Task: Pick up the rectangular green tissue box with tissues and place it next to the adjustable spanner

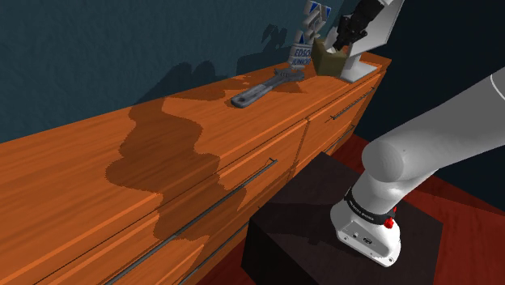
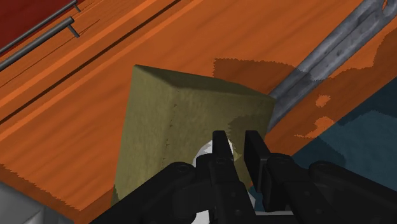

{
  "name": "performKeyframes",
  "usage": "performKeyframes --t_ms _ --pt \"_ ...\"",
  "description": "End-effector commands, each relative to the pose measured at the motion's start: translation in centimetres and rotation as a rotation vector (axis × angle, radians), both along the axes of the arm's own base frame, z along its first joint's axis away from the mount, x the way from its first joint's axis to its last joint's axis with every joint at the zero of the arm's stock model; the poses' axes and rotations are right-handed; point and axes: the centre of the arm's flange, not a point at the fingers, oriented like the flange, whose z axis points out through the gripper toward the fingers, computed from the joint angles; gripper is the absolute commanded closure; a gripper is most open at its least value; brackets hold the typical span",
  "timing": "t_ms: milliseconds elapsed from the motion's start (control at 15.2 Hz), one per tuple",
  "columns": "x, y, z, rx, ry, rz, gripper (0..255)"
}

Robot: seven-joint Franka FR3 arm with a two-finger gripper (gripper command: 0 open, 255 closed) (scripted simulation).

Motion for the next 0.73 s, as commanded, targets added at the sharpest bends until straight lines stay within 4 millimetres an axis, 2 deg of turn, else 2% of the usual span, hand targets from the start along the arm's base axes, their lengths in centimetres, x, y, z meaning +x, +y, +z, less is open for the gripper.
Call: performKeyframes --t_ms 0,660 --pt "0.0 0.0 -1.1 0.000 0.000 0.000 255" --pt "0.0 0.0 -6.4 0.000 0.000 0.000 255"
